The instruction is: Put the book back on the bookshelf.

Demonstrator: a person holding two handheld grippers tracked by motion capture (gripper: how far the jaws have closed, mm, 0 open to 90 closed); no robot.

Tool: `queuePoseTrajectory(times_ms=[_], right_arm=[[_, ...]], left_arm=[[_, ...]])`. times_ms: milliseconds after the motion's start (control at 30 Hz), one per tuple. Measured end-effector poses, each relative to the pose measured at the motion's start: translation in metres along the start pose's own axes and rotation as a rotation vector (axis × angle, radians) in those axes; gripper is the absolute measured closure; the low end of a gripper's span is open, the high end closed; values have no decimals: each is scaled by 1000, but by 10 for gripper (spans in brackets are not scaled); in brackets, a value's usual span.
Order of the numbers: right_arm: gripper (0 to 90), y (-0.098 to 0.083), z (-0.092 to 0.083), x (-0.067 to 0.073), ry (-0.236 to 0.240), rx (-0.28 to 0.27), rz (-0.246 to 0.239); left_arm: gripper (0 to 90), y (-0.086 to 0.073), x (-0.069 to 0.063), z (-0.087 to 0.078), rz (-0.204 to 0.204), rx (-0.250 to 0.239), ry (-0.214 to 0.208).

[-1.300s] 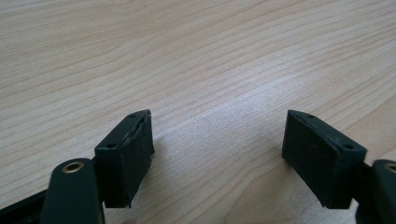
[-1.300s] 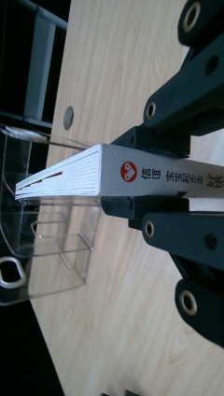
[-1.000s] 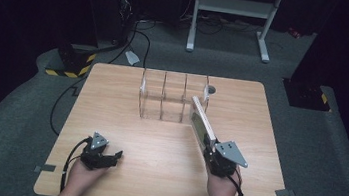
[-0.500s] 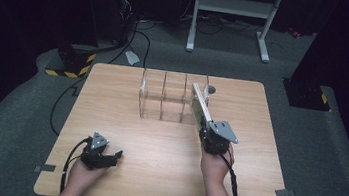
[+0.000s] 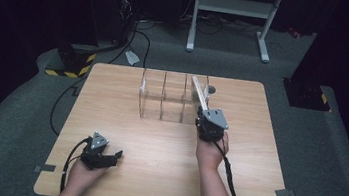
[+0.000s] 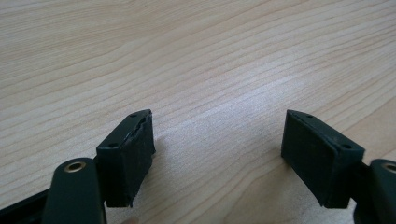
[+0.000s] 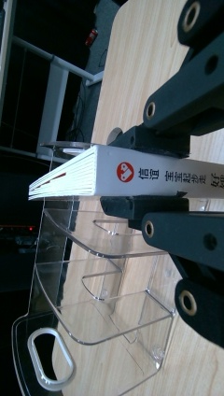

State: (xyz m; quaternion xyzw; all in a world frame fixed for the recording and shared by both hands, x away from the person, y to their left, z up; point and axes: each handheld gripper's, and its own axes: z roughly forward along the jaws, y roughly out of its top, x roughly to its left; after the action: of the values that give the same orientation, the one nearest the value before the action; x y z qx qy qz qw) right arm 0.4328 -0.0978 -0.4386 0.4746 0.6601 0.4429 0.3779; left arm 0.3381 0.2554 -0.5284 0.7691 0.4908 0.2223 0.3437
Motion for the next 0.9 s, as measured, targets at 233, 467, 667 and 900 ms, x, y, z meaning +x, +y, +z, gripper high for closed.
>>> queuePoseTrajectory(times_ms=[233,467,667,900], right_arm=[[751,0,10,1,-11,1,5],[751,-1,17,2,-28,6,10],[750,0,22,2,-40,4,8],[745,-7,22,5,-54,7,10]], left_arm=[[255,0,0,0,0,0,0],[256,0,0,0,-3,0,0],[257,0,0,0,-3,1,1],[257,0,0,0,-2,1,1]])
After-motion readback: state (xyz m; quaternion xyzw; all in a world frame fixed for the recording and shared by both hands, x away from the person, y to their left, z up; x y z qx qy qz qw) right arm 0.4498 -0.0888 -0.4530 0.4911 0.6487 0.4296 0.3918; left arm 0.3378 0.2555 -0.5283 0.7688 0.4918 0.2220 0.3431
